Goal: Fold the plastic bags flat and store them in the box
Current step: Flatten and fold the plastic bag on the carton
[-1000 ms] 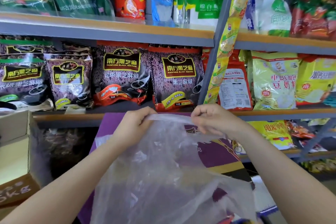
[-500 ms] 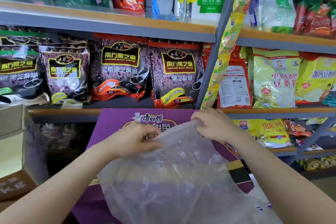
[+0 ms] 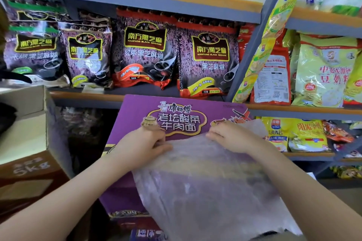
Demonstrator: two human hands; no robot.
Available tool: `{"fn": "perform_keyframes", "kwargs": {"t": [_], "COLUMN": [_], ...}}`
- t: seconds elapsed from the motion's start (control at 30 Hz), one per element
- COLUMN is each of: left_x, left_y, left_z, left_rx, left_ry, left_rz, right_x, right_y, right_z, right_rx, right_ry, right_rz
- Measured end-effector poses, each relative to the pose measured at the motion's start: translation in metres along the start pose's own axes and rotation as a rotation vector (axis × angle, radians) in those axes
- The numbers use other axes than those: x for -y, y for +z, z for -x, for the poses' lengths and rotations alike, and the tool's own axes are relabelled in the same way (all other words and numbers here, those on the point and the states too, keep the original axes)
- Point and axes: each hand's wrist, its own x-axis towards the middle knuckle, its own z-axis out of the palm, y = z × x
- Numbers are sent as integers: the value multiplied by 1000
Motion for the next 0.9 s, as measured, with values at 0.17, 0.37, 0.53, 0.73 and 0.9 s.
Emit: {"fn": "perform_keyframes", "kwargs": {"t": [0.17, 0.37, 0.53, 0.73, 0.9], "left_x": [-6, -4, 3, 18, 29], "left_y": [-1, -16, -42, -66, -85], "left_z": [2, -14, -33, -45, -71], "left_rx": [-47, -19, 65, 340, 247], "left_ry": [-115, -121, -62, -40, 23], "left_rz": [-140, -116, 48, 524, -14], "right_x": [-5, -4, -8, -15, -9], "right_y": [7, 6, -13, -38, -32], "right_z": [3, 3, 7, 17, 4], "right_rx": [-213, -212, -183, -154, -358], "right_ry": [-54, -91, -40, 13, 103], "right_rz": [90, 57, -293, -696, -462]}}
